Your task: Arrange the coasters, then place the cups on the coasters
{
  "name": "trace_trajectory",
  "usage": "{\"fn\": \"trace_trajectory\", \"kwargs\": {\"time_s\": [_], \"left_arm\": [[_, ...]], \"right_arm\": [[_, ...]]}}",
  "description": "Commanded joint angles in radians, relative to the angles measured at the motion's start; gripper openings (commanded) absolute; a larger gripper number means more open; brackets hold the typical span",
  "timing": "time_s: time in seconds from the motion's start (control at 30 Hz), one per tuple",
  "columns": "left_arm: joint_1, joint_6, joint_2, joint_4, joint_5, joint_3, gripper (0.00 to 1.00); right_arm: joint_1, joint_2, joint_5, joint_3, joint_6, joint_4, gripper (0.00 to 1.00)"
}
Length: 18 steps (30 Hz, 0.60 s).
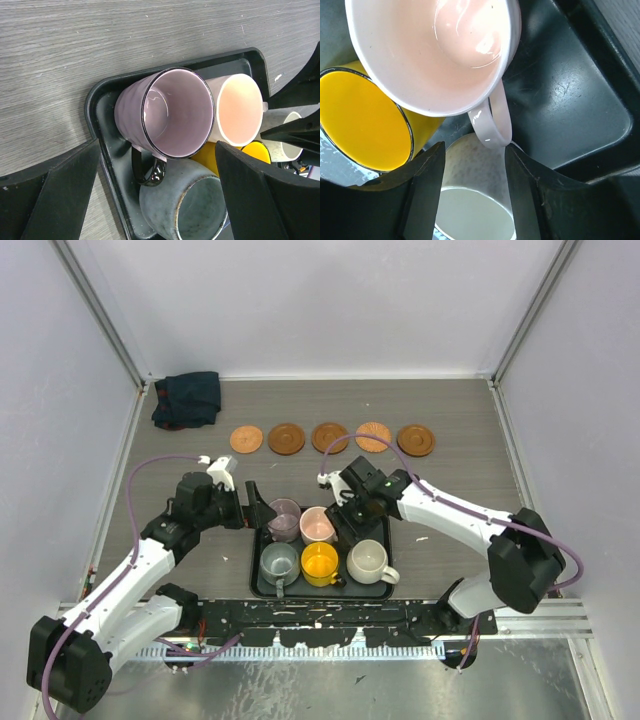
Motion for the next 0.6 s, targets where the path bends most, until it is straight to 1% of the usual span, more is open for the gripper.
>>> {"fn": "trace_trajectory", "kwargs": {"time_s": [0.0,0.13,0.27,0.4,0.57], "left_arm": [[-0.004,0.006,-0.014,0.029,0.016,0.002,0.98],[-0.003,0.007,-0.001,0.033,0.022,0.002,0.98],[-0.004,0.005,0.002,0.033,0.023,-0.001,0.98],[-0.004,0.003,-0.005,0.033,0.016,-0.009,0.98],[-0.005,0.004,0.003,0.037,0.013,-0.011,0.98]], "right_arm": [[0.023,-0.054,0.064,0.011,0.041,0.002,0.56],[0.030,-0.036,0.138,0.021,0.052,0.017,0.56],[0.034,-0.009,0.165,0.021,0.055,0.052,0.55],[0.036,0.020,0.165,0.020,0.050,0.088,0.55],[0.037,0.057,0.125,0.011,0.040,0.126,0.54]]}}
